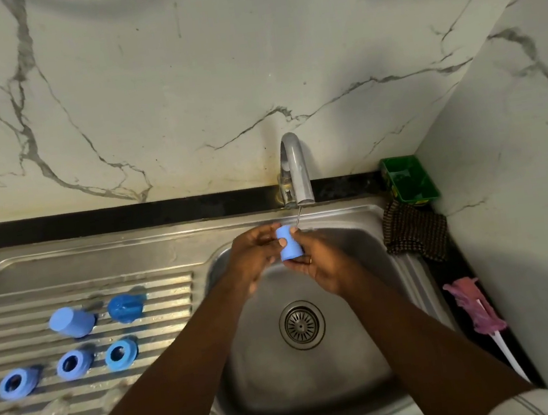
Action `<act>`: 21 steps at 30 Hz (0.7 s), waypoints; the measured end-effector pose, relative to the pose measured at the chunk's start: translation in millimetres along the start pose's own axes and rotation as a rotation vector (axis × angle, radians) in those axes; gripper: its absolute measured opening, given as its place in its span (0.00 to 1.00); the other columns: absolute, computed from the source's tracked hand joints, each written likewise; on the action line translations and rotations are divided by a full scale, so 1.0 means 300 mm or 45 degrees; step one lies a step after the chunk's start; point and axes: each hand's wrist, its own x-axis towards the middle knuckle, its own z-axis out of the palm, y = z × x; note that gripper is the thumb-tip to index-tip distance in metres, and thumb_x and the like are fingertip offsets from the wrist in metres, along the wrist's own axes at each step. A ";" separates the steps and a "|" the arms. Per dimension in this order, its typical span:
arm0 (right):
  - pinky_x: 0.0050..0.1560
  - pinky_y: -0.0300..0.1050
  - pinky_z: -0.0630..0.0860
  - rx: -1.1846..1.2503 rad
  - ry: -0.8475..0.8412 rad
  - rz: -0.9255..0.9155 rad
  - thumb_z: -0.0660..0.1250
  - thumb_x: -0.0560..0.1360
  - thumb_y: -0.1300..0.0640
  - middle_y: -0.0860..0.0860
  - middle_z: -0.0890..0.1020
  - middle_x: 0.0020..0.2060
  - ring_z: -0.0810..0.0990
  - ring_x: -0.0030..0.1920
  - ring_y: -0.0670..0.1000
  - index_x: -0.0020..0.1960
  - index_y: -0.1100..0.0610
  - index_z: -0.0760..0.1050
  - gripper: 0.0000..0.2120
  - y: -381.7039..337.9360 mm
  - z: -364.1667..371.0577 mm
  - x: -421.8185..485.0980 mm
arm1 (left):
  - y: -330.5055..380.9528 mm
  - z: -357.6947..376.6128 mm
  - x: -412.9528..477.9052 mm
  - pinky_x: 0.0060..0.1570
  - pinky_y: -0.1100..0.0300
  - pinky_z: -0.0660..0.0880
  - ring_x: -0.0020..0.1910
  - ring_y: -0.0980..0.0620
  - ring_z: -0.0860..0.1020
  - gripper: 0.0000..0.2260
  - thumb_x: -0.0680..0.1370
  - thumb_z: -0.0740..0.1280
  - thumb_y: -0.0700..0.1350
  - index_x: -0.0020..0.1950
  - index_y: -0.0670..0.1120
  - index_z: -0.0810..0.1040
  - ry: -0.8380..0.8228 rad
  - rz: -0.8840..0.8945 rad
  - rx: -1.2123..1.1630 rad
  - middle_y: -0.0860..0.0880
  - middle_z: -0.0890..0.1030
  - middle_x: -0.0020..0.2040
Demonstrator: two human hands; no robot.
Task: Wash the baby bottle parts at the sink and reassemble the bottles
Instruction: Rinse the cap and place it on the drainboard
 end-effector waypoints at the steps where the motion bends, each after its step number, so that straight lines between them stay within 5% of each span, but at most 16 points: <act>1: 0.56 0.51 0.80 0.048 -0.008 0.041 0.63 0.82 0.55 0.62 0.79 0.61 0.80 0.59 0.57 0.63 0.62 0.75 0.14 0.009 0.007 -0.002 | 0.002 0.002 -0.006 0.52 0.55 0.82 0.54 0.44 0.84 0.16 0.75 0.72 0.32 0.62 0.40 0.80 -0.018 0.014 0.072 0.41 0.84 0.56; 4: 0.55 0.53 0.81 0.148 -0.020 0.124 0.63 0.81 0.59 0.63 0.80 0.58 0.80 0.59 0.60 0.56 0.61 0.76 0.07 0.021 0.010 -0.019 | -0.001 0.002 -0.005 0.54 0.55 0.82 0.55 0.44 0.84 0.16 0.77 0.72 0.35 0.65 0.38 0.79 -0.054 0.090 0.285 0.40 0.84 0.58; 8: 0.56 0.52 0.79 -0.085 -0.023 0.092 0.62 0.80 0.65 0.60 0.82 0.52 0.82 0.50 0.56 0.61 0.62 0.74 0.10 0.016 -0.021 -0.033 | -0.013 0.008 -0.003 0.47 0.58 0.83 0.47 0.49 0.85 0.12 0.79 0.68 0.34 0.62 0.39 0.81 -0.026 0.085 0.348 0.41 0.84 0.55; 12: 0.54 0.55 0.81 -0.537 0.128 -0.083 0.70 0.77 0.58 0.58 0.83 0.51 0.83 0.47 0.55 0.61 0.56 0.77 0.12 0.018 -0.049 -0.049 | -0.026 0.040 -0.002 0.39 0.58 0.83 0.40 0.50 0.85 0.09 0.81 0.66 0.36 0.60 0.36 0.81 0.035 -0.129 0.202 0.40 0.85 0.48; 17: 0.51 0.45 0.79 -1.127 0.120 -0.420 0.76 0.70 0.63 0.52 0.84 0.51 0.82 0.48 0.50 0.60 0.58 0.80 0.18 -0.011 -0.062 -0.048 | -0.070 0.048 -0.013 0.53 0.51 0.82 0.54 0.43 0.83 0.15 0.82 0.66 0.49 0.62 0.40 0.78 -0.030 -0.361 -0.158 0.39 0.83 0.55; 21: 0.48 0.42 0.80 -1.030 0.192 -0.542 0.79 0.66 0.61 0.51 0.83 0.48 0.82 0.47 0.50 0.57 0.56 0.77 0.21 -0.011 -0.046 -0.045 | -0.069 0.057 -0.016 0.48 0.54 0.81 0.42 0.49 0.81 0.10 0.83 0.63 0.44 0.57 0.38 0.78 0.014 -0.467 -0.355 0.43 0.84 0.40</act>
